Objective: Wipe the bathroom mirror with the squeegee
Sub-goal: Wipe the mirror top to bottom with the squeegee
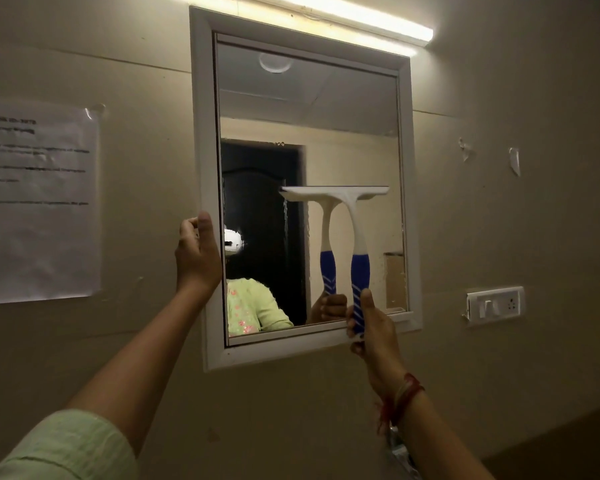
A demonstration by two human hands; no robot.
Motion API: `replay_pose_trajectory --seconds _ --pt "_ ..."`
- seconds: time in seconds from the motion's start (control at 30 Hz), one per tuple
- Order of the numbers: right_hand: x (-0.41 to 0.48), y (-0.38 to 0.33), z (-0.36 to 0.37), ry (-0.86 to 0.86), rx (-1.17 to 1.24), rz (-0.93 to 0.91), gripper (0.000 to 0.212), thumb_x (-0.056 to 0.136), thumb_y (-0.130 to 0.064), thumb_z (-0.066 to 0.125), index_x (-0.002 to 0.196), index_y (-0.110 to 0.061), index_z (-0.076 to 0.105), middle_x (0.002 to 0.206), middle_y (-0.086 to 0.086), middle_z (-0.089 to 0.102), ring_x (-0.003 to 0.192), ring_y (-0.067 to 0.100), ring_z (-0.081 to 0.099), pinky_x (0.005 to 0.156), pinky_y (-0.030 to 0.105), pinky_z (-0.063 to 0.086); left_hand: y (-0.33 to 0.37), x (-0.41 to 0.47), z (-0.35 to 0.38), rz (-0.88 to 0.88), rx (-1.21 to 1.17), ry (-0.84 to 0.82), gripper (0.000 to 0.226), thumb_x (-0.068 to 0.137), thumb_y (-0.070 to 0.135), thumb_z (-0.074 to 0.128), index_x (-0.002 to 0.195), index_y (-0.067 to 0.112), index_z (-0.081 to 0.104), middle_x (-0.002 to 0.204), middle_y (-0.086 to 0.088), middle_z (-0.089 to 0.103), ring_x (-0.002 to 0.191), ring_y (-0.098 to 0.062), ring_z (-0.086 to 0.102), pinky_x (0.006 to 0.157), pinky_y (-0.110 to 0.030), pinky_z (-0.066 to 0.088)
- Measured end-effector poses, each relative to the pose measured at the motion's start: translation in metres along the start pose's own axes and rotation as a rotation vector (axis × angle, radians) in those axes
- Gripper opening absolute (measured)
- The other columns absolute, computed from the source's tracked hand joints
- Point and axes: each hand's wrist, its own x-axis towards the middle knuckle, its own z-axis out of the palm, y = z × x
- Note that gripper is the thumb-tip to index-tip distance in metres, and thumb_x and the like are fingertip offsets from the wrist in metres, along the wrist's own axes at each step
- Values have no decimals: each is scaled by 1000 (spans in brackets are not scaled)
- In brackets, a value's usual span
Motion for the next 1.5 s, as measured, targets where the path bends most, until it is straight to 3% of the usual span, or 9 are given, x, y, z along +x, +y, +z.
replay_pose_trajectory --seconds 0.17,0.27,0.5,0.67,0.9,1.07,1.2,1.33,1.5 --pt "20 -28 16 -13 65 -16 46 80 -59 47 84 -15 60 59 -3 57 43 5 54 38 17 39 -1 1 1 -7 11 -10 46 96 43 26 106 3 48 71 13 43 65 3 39 48 2 29" --pt "26 -34 17 -43 121 -9 41 86 -53 48 82 -14 60 49 -6 61 38 0 54 34 14 39 -1 1 1 4 13 -13 46 96 42 26 105 2 48 70 12 44 65 2 41 48 4 29" --pt "3 3 1 -66 -12 7 53 73 -68 40 75 -18 58 57 -6 56 47 7 46 40 18 33 -3 2 2 11 34 -8 46 96 42 26 100 2 48 70 9 44 64 0 41 48 0 29" --pt "21 -40 6 -144 142 -17 40 86 -52 45 80 -15 61 47 -7 61 38 0 53 33 13 38 -5 2 1 -2 63 -2 47 95 46 24 103 6 49 88 -3 51 80 -15 46 58 -21 25" --pt "-1 11 -8 -65 -23 38 52 76 -64 37 74 -16 58 55 -7 56 44 4 46 39 14 33 -5 2 2 -20 79 -4 41 96 44 25 99 11 49 89 -4 52 85 -17 47 67 -22 27" --pt "-4 6 -5 -79 -4 84 52 75 -65 39 75 -16 58 59 -4 52 45 4 45 39 15 33 -2 2 2 -21 93 -8 37 97 42 25 92 11 46 82 -3 49 80 -18 45 62 -23 24" --pt "13 -16 1 -134 90 47 56 80 -60 44 92 -8 63 68 4 54 54 11 48 44 21 31 1 1 2 -16 107 -4 32 97 39 25 88 13 43 79 -4 47 78 -19 43 60 -24 22" --pt "-1 12 -10 -105 51 94 53 74 -63 41 80 -14 59 61 -3 51 46 4 43 39 15 32 2 0 2 -14 120 1 33 98 38 25 89 13 44 83 -9 49 80 -19 45 65 -26 26" --pt "-20 43 -18 -62 10 186 59 66 -71 41 73 -15 58 61 -2 52 50 8 44 42 18 33 3 -1 2 -16 134 10 33 98 39 25 87 13 44 82 -9 49 79 -19 45 66 -28 27"
